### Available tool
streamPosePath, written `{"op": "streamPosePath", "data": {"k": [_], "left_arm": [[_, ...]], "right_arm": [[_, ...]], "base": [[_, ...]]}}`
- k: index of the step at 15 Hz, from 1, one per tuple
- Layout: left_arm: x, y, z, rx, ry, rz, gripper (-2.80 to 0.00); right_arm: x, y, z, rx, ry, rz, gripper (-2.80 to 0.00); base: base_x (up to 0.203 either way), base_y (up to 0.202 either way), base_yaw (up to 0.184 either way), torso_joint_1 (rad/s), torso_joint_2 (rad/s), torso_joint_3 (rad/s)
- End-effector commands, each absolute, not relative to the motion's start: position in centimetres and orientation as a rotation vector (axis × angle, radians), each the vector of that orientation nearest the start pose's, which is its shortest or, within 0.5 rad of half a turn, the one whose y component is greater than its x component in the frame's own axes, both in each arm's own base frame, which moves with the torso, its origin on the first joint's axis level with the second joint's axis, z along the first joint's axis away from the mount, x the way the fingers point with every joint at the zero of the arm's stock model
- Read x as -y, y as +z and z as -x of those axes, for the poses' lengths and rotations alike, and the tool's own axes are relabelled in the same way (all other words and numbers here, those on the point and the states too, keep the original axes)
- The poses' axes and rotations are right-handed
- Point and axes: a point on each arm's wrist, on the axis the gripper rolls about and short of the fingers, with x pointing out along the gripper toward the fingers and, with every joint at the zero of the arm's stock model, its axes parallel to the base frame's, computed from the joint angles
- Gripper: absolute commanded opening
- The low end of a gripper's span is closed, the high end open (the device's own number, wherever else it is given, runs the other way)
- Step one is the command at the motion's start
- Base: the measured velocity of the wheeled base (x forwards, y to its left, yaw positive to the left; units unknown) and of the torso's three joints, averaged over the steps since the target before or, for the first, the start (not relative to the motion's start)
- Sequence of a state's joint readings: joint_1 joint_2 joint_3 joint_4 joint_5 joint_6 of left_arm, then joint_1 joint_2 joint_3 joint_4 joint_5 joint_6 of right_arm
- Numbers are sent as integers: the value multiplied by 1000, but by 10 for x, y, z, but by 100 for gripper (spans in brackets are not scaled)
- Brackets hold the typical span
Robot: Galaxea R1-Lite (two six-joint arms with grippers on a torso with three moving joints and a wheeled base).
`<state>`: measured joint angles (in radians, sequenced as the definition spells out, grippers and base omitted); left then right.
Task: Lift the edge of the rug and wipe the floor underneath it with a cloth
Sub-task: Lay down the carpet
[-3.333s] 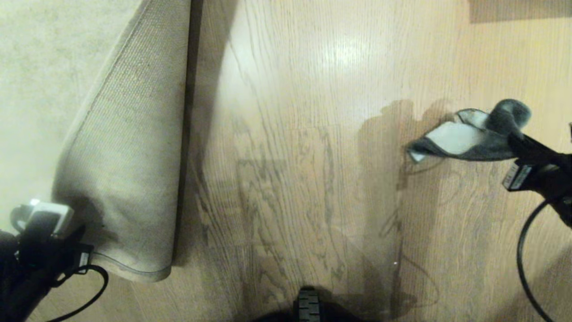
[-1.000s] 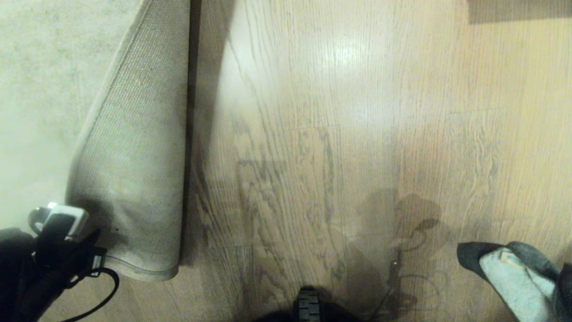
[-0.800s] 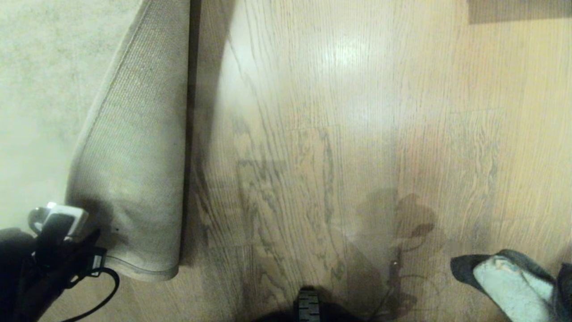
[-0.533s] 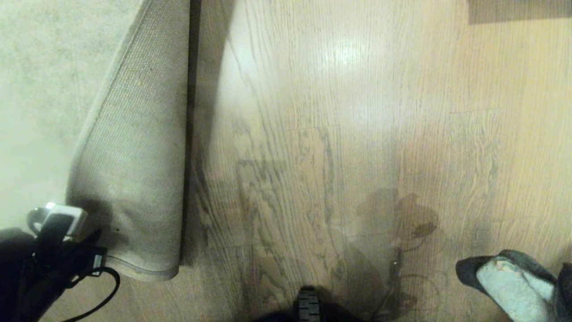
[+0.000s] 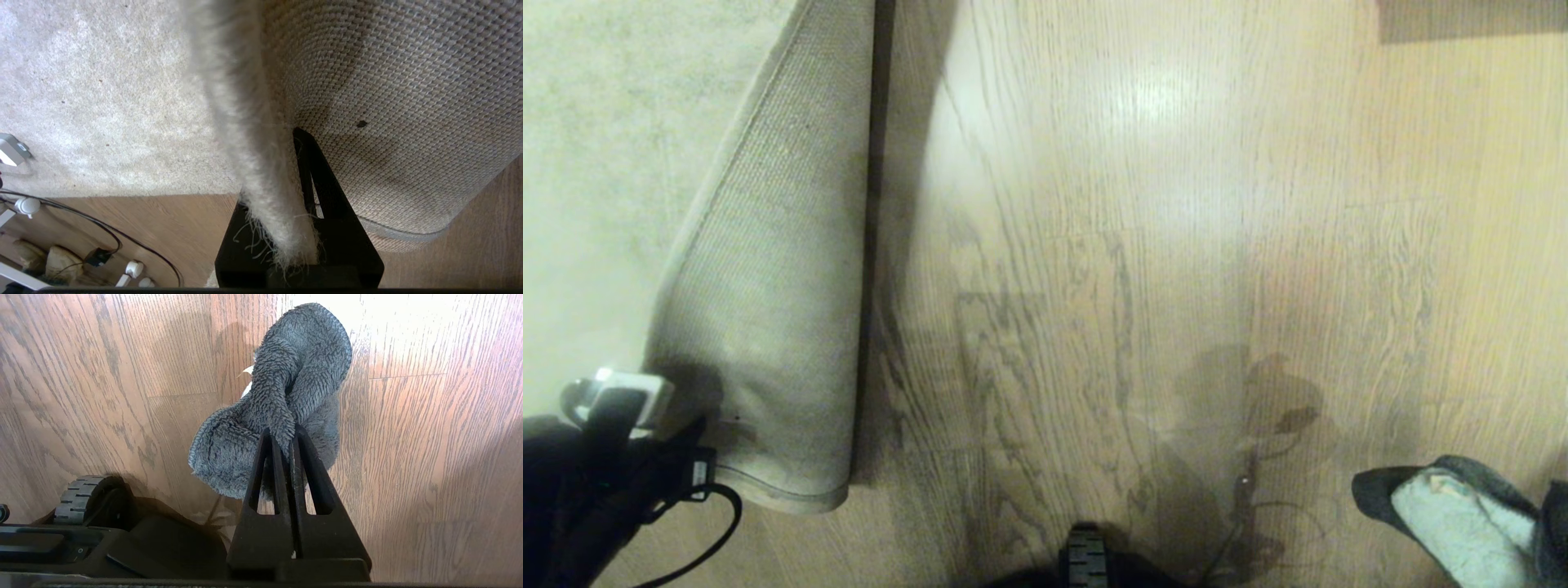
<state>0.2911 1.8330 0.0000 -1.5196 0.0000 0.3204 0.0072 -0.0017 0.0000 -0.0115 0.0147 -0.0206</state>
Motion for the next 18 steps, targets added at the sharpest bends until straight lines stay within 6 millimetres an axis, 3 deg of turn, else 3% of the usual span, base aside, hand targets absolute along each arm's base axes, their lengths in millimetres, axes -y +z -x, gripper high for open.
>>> {"op": "streamPosePath", "data": {"k": [1, 6, 7, 13, 18], "left_arm": [[-57, 81, -193, -277, 240, -274, -280], [-48, 82, -195, -261, 196, -257, -280], [-45, 82, -196, -258, 184, -250, 0], [-28, 90, -195, -197, 121, -111, 0], [-9, 110, -187, -86, 42, 49, 0]], "right_arm": [[0, 77, 23, 11, 23, 22, -280], [0, 77, 23, 11, 23, 22, -280], [0, 77, 23, 11, 23, 22, -280], [0, 77, 23, 11, 23, 22, -280], [0, 77, 23, 11, 23, 22, -280]], "base": [[0, 0, 0, 0, 0, 0], [0, 0, 0, 0, 0, 0], [0, 0, 0, 0, 0, 0], [0, 0, 0, 0, 0, 0], [0, 0, 0, 0, 0, 0]]}}
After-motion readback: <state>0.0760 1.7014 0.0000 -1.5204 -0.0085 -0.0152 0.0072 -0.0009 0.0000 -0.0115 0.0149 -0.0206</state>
